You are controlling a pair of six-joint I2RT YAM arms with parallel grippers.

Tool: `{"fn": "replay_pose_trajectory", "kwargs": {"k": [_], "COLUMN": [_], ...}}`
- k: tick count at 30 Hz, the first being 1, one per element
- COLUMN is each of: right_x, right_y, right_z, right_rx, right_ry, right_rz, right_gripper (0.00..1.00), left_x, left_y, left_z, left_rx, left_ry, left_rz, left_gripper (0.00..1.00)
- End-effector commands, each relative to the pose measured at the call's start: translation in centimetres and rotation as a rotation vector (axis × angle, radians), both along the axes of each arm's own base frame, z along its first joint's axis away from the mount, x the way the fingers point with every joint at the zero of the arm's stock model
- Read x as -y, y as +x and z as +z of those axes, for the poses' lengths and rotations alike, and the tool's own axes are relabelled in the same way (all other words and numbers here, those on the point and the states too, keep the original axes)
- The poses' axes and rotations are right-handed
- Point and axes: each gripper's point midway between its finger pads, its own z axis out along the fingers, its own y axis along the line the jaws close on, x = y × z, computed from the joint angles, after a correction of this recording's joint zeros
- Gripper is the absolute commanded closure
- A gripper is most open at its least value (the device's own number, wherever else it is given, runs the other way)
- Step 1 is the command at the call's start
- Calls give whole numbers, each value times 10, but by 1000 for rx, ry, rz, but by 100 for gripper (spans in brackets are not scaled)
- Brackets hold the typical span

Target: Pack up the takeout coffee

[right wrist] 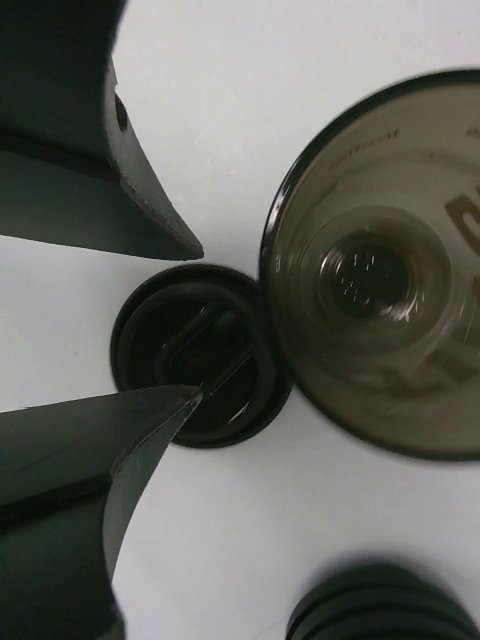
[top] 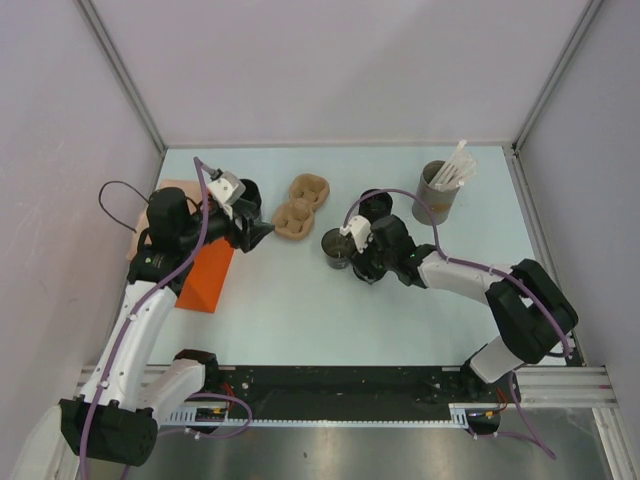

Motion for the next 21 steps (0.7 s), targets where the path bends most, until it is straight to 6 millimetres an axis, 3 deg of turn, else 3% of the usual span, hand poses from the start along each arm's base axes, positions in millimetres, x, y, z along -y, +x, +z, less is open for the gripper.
{"fn": "replay_pose_trajectory", "kwargs": {"k": [1,12,21], "right_x": [-19,-23,-30], "right_y": [12,19,13], "right_z": [7,-1,-6], "right_rx": [56,34,12], "right_ry": [45,17,11], "right_rz": [-5,-53,-31], "right_gripper": [43,53,63], "left_x": [-1,0,0], "left_y": [1,3,3], "left_z": [8,7,6], "left_rx": [36,31,31], "left_ry": [-14,-13,-12], "left_rz": [-3,-5,-5], "left_gripper": [28,28,27]}}
